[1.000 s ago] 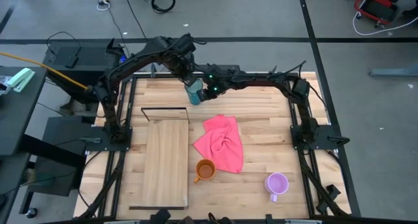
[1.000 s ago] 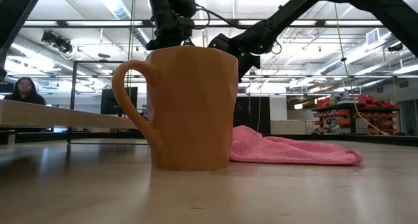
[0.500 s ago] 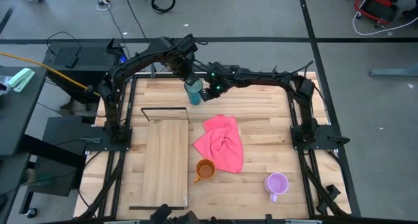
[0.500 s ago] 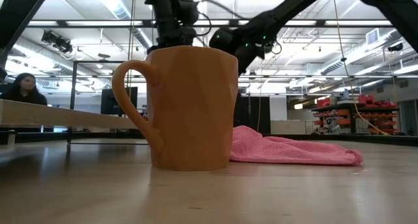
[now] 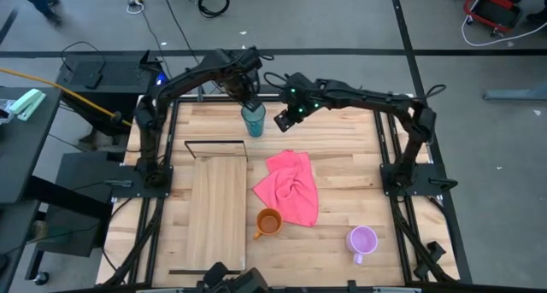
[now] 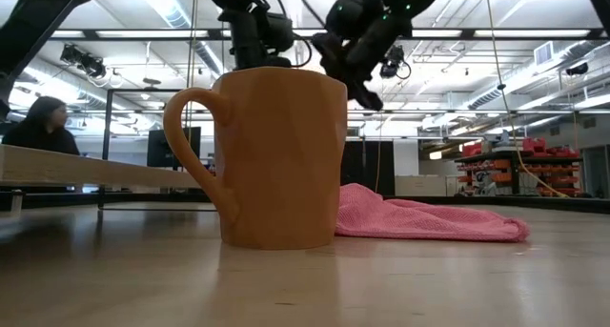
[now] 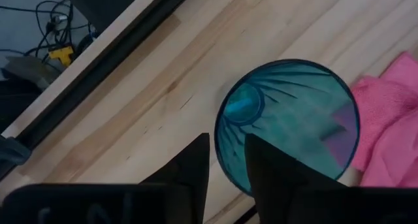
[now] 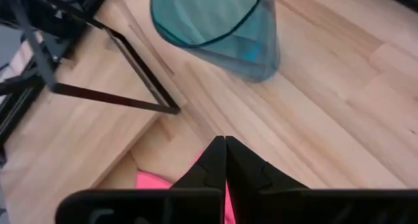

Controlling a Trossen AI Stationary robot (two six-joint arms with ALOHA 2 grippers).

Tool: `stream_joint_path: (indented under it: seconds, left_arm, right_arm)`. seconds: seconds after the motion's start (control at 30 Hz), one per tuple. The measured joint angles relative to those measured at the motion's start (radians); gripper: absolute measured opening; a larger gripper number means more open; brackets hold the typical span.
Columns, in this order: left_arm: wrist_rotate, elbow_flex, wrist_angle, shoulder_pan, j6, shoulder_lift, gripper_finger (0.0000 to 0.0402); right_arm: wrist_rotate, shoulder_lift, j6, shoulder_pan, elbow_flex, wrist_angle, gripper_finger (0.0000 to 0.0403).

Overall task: Stack small to large cups/mugs on shelf
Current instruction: Put the blue glass on the shelf

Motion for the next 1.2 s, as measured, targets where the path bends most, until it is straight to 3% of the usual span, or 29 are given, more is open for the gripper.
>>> stream_joint_path:
  seconds: [0.63, 1.2]
  left_arm:
    - [0.004, 0.0, -0.012, 0.014, -0.003, 0.068, 0.0125]
    - [0.004, 0.0, -0.014, 0.014, -0.011, 0.084, 0.0069]
  right_arm:
    - [0.032, -0.08, -0.003, 0.008, 0.0, -0.022, 0.001]
    - [0.03, -0.08, -0.005, 0.007, 0.0, -0.03, 0.001]
